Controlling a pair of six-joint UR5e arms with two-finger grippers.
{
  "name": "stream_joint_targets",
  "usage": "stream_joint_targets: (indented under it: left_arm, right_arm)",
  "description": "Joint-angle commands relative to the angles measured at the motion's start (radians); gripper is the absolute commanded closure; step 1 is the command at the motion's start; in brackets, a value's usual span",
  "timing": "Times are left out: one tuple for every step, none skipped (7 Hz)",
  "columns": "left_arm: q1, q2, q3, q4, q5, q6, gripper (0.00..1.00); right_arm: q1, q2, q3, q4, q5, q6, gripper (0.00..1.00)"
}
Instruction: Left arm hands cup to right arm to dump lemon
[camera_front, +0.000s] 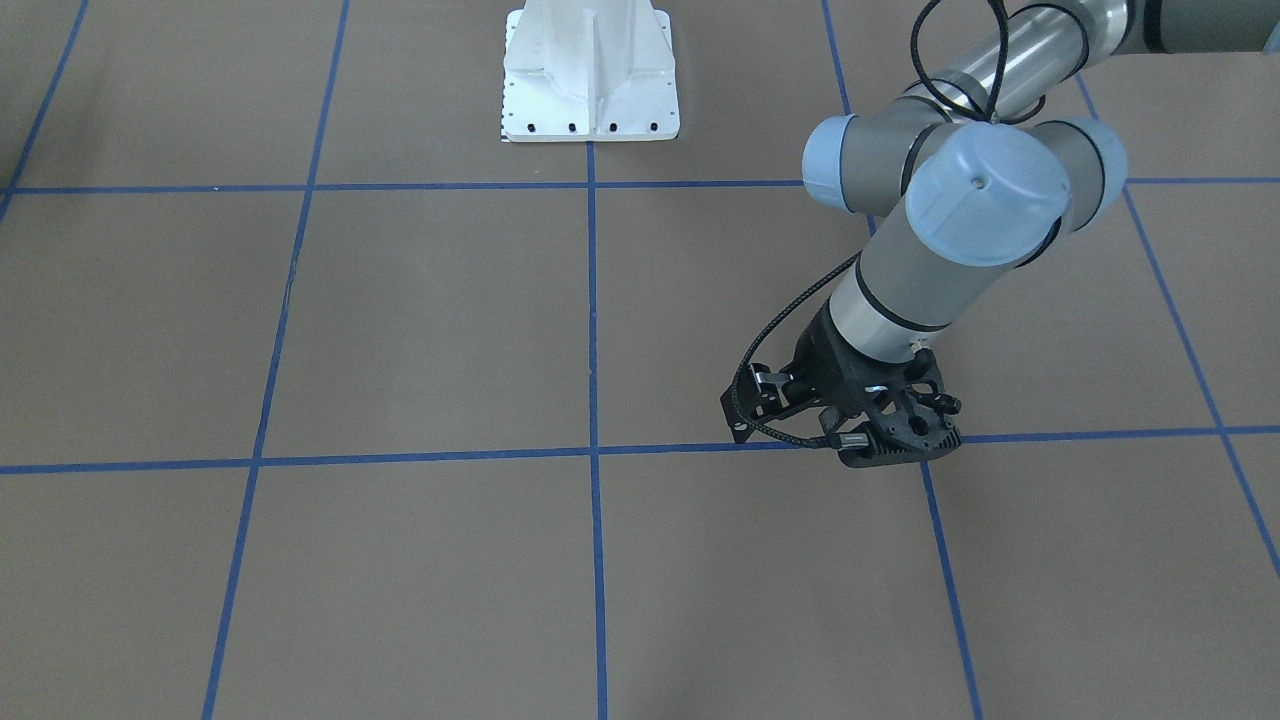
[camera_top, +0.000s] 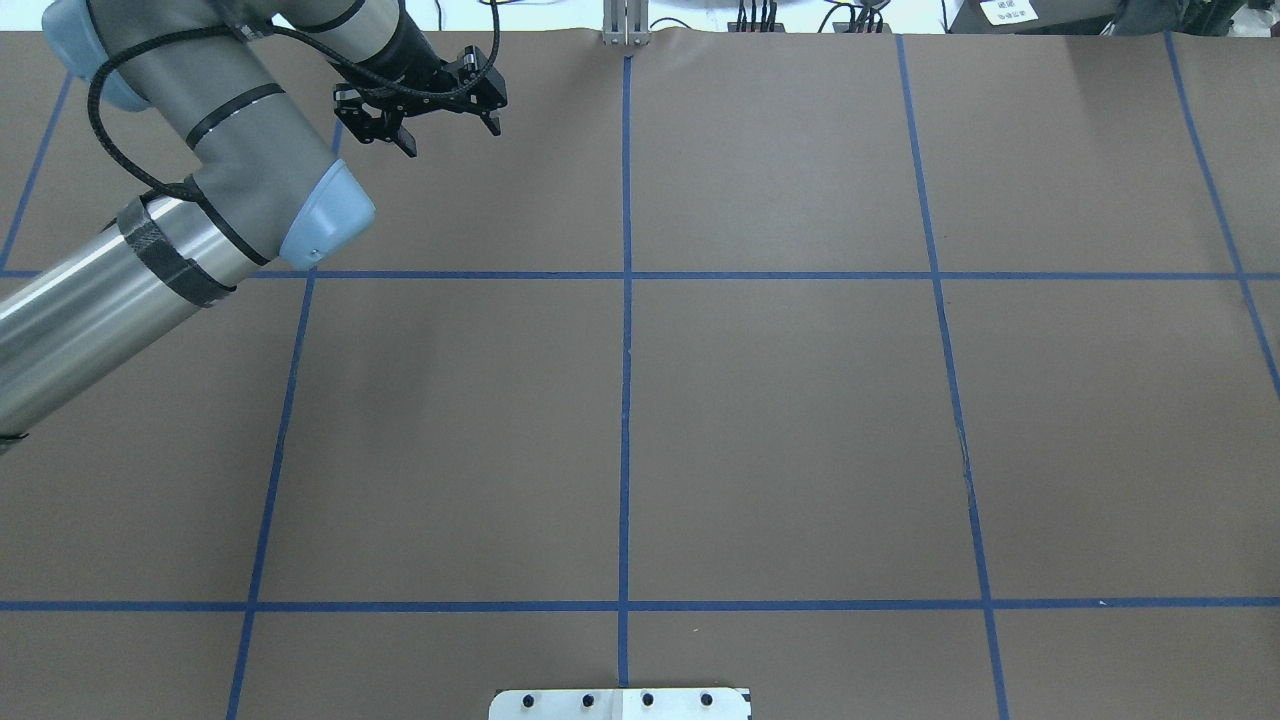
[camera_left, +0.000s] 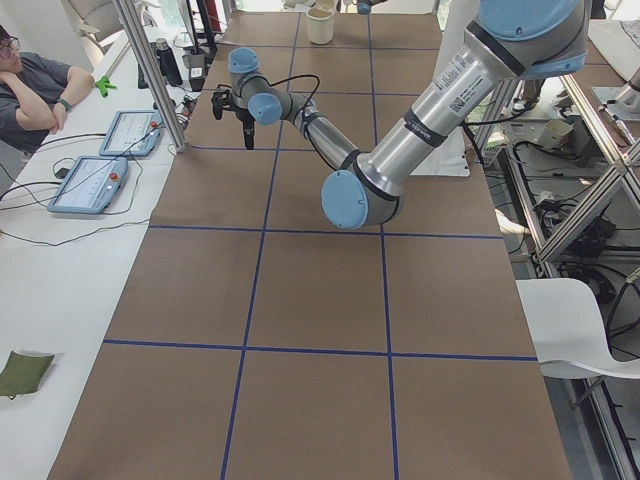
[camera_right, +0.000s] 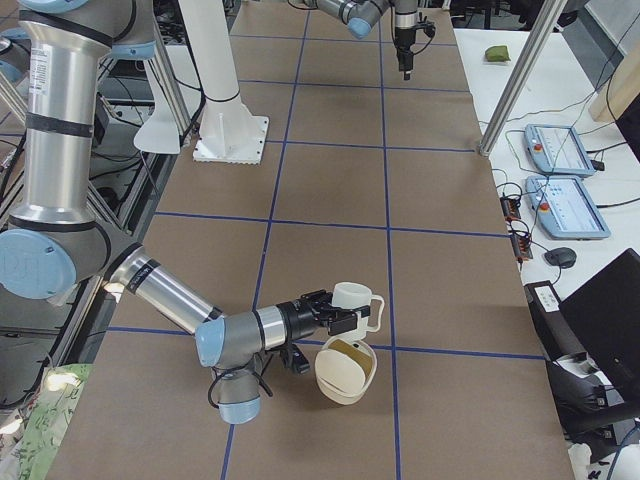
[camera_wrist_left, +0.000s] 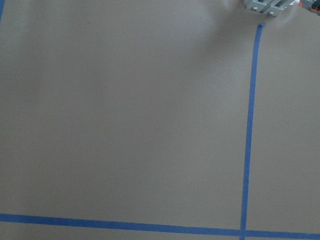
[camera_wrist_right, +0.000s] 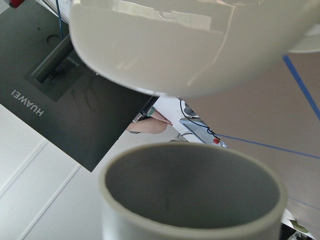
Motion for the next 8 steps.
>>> stream_joint_targets:
  left_arm:
    - [0.0,0.0,0.001,0.0,0.001,0.0,0.0]
    - [0.0,-0.001,0.001,0.0,0.001,0.0,0.0]
    - [0.0,0.0,0.001,0.0,0.001,0.0,0.0]
    - [0.0,0.0,0.001,0.0,0.001,0.0,0.0]
    - [0.0,0.0,0.001,0.0,0.0,0.0,0.0]
    - [0.003,-0.001,0.0,0.0,0.001,0.0,0.0]
    - [0.003,-0.001,-0.001,0.0,0.0,-0.002,0.0]
    - [0.003,0.0,0.001,0.0,0.0,0.0,0.0]
  right_arm:
    - [0.0,0.008,0.001,0.001,0.0,0.039,0.82]
    - [0.0,0.008,0.001,0.001,0.002,0.037,0.81]
    - [0.0,0.007,0.002,0.004,0.003,0.028,0.8]
    - [0.0,0.008,0.013,0.006,0.01,-0.018,0.8]
    - [0.0,0.01,0.013,0.004,0.01,-0.158,0.79]
    - [-0.001,0.015,0.013,0.004,0.005,-0.232,0.8]
    - [-0.005,0.024,0.013,0.001,0.007,-0.4,0.8]
    - [-0.008,0.028,0.013,0.001,0.014,-0.517,0.8]
